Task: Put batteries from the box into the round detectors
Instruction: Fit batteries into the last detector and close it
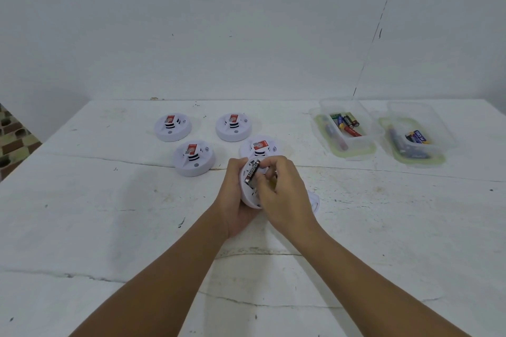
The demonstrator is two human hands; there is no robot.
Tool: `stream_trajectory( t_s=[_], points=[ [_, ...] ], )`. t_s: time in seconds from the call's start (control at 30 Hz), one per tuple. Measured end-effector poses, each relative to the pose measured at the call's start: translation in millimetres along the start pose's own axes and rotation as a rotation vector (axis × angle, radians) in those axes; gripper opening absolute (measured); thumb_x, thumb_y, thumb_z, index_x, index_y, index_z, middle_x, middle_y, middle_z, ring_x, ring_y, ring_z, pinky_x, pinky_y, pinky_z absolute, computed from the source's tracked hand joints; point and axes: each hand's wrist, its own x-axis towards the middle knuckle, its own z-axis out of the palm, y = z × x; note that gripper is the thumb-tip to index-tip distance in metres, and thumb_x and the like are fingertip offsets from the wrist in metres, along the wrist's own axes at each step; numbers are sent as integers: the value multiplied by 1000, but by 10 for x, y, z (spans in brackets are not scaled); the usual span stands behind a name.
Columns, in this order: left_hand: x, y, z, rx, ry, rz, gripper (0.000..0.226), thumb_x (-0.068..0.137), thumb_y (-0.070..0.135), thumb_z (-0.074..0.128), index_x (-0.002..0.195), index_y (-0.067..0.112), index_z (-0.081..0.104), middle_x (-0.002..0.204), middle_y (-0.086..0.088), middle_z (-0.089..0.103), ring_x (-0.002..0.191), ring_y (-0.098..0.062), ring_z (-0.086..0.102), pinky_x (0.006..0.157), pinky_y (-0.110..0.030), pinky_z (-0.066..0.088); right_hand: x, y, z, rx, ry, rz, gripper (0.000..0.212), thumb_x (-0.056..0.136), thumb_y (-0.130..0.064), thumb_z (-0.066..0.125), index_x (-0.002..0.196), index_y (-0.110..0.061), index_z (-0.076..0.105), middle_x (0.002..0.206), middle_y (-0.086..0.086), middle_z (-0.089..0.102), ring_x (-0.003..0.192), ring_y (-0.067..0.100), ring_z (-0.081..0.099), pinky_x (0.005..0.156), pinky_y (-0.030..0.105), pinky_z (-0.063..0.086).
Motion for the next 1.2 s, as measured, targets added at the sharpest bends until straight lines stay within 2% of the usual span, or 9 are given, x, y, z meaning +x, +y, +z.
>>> stream_trajectory(
  t_s=[0.27,0.37,0.47,0.53,0.6,0.7,0.83,0.97,1.2],
  points=[
    [-41,42,20,-37,-35,-7,32,95,35,49,106,12,68,96,-7,71,88,-19,72,73,-30,59,-8,-99,-50,12,-24,-70,21,97,-27,68,112,-30,54,98,-16,51,91,-2,54,72,12,40],
    [-91,181,65,-92,-83,45,40,93,32,46,122,12,66,104,-9,72,94,-21,71,79,-32,60,-11,-264,-89,1,-20,-176,24,97,-28,67,112,-37,52,103,-19,51,99,-2,55,75,14,46],
    [-145,379,160,-120,-141,110,47,91,36,48,128,17,69,108,-5,71,98,-21,70,87,-33,59,52,-469,-108,-45,23,-262,25,96,-31,66,119,-30,56,105,-12,53,96,4,56,74,25,51],
    [-155,470,204,-112,-147,146,46,91,42,55,129,17,64,114,-2,64,112,-20,62,110,-33,43,119,-587,-122,-60,38,-297,26,95,-31,66,119,-28,56,105,-10,53,94,5,56,74,27,52],
    [-115,519,199,-92,-134,184,46,92,43,61,131,21,53,119,-2,54,126,-21,46,122,-35,23,180,-661,-135,-59,19,-321,27,93,-29,67,118,-28,56,106,-11,53,94,5,56,75,28,53],
    [-71,586,168,-84,-128,212,47,91,42,64,129,23,45,115,-1,52,123,-21,46,110,-33,36,237,-704,-154,-81,-36,-353,29,93,-29,68,118,-29,55,107,-13,53,96,3,56,76,27,53],
    [-84,665,194,-54,-174,235,30,95,41,52,113,17,57,100,-1,58,97,-19,60,85,-32,50,312,-687,-164,-118,-96,-385,37,92,-32,74,125,-29,57,106,-17,47,97,-9,52,77,13,46],
    [-59,728,183,-79,-158,225,35,98,43,45,108,17,66,102,-2,65,98,-20,64,84,-34,51,400,-665,-169,-190,-86,-431,38,91,-36,76,126,-26,68,114,-12,56,100,0,56,85,20,50],
    [-4,689,189,-63,-171,205,31,95,40,50,108,17,65,108,-1,62,101,-18,63,86,-31,47,452,-686,-207,-377,-48,-542,33,87,-34,75,118,-22,72,116,-8,65,92,12,63,69,27,51]
  ],
)
